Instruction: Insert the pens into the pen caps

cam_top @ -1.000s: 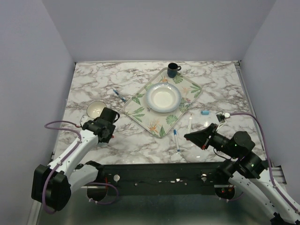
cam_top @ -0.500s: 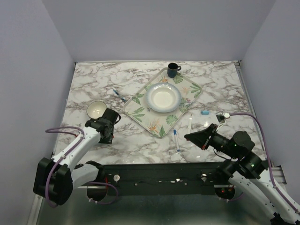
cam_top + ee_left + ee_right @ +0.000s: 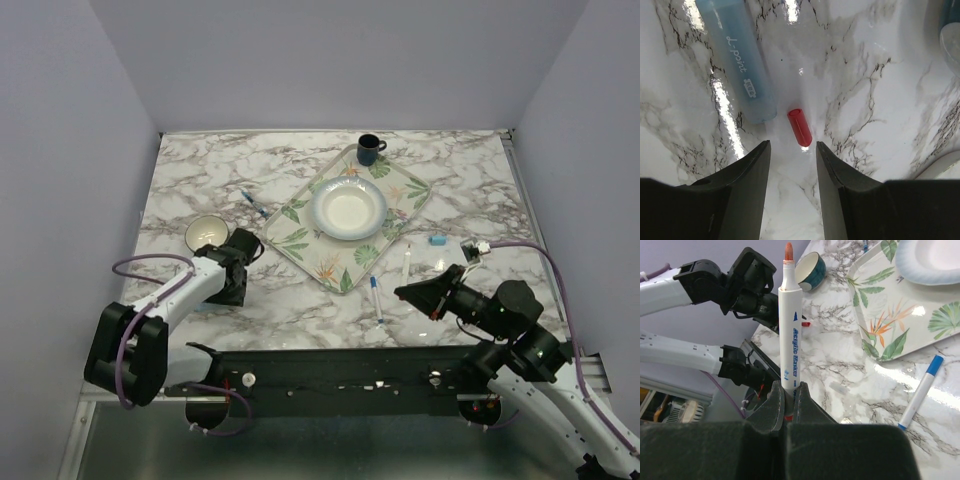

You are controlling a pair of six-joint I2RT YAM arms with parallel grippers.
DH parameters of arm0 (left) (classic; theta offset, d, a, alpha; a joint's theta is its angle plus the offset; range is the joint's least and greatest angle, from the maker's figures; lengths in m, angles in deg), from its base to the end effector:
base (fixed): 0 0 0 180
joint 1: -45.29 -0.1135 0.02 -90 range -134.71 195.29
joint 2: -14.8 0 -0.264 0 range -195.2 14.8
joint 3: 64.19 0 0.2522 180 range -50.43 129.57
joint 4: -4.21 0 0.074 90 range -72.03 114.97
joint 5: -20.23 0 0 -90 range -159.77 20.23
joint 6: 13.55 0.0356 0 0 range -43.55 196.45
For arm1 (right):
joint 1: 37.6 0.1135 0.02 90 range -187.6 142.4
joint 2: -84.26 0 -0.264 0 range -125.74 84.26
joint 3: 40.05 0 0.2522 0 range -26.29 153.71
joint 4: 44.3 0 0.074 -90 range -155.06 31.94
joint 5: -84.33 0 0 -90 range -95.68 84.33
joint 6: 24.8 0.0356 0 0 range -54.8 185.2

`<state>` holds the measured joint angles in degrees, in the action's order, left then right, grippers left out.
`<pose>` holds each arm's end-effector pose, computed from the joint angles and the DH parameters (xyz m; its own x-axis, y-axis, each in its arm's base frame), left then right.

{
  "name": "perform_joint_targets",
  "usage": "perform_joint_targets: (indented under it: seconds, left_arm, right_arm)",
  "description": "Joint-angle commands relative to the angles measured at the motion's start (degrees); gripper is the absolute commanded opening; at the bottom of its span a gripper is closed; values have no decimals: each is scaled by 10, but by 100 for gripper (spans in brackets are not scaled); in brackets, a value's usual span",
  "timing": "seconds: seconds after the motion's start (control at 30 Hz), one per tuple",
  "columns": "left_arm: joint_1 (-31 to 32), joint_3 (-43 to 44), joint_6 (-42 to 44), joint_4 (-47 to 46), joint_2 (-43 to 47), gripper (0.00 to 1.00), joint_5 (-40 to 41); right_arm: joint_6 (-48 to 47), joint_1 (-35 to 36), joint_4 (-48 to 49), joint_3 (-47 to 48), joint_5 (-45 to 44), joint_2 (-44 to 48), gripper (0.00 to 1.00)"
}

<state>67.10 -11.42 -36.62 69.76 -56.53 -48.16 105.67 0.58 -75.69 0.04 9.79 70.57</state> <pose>0.1772 -0.0568 0.1768 0.0764 -0.9519 -0.2968 -0.9713 -0.0037 -0.2380 0.0706 0.0676 0.2787 -0.5742 0.3443 -0.7428 -0.5677 0.4864 0.6642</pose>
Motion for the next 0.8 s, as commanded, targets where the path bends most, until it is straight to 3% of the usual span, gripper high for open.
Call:
perform_joint_targets:
  seconds: [0.0, 0.4, 0.7, 0.77]
  left_arm:
    - [-13, -5, -15, -34, -26, 49, 7]
    - [-24, 1, 18, -29, -59, 46, 4]
    - [-23, -7, 53, -46, -49, 30, -14]
    - [-22, -9, 66, -52, -43, 19, -22]
  right_arm:
    - [-13, 1, -16, 21, -18, 9, 1]
    - [-20, 1, -24, 29, -23, 5, 1]
    - [-22, 1, -28, 41, -23, -5, 1]
    - [-21, 1, -26, 38, -24, -3, 1]
